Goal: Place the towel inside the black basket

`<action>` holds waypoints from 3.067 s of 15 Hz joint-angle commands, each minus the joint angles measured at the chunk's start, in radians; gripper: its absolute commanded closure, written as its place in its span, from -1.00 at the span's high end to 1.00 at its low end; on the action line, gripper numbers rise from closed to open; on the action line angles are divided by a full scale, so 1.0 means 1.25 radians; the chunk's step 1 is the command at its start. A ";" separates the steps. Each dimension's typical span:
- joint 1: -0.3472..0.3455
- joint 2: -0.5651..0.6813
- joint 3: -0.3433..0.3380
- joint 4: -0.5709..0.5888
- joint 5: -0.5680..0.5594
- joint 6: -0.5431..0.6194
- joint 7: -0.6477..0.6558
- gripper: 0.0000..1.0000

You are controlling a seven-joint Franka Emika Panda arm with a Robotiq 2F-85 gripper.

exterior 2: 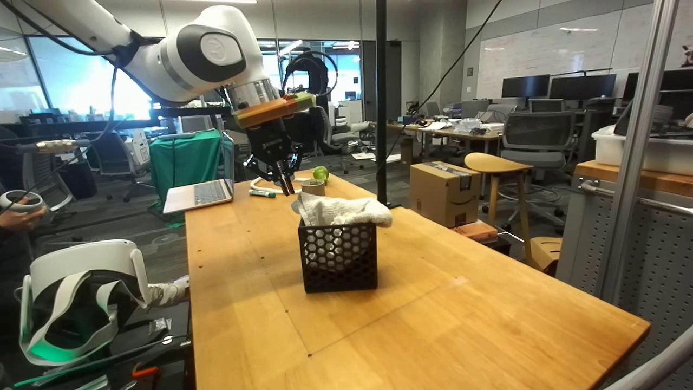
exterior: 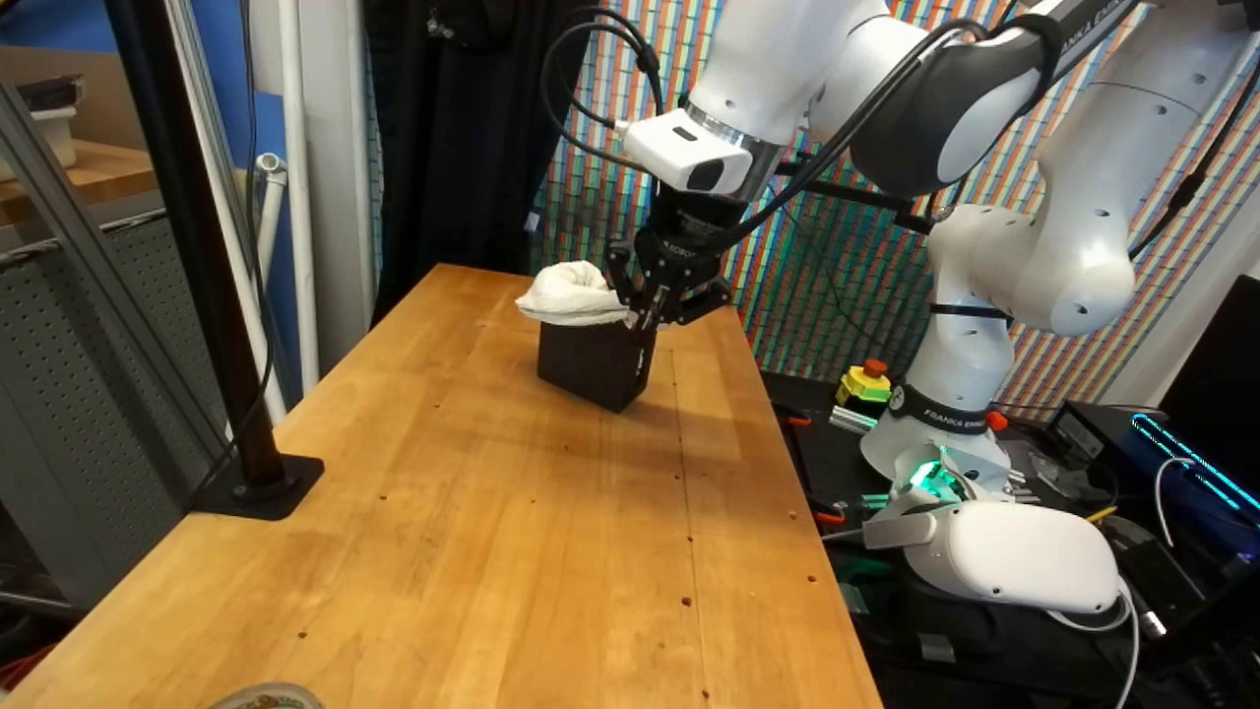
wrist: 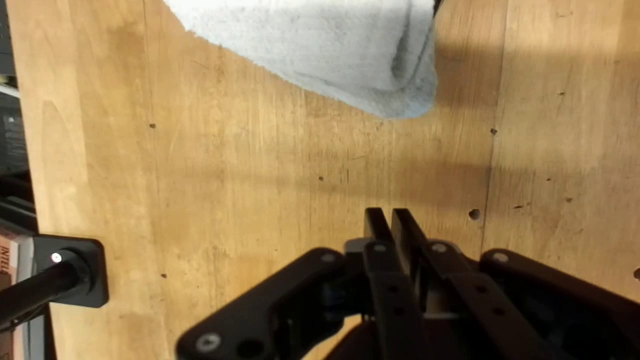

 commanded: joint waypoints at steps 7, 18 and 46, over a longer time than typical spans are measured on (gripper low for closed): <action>-0.032 0.052 -0.014 0.012 -0.020 -0.009 0.001 -0.78; -0.074 0.013 -0.031 0.018 -0.112 0.000 0.027 -0.78; -0.107 0.076 -0.097 0.016 -0.061 0.016 0.049 -0.78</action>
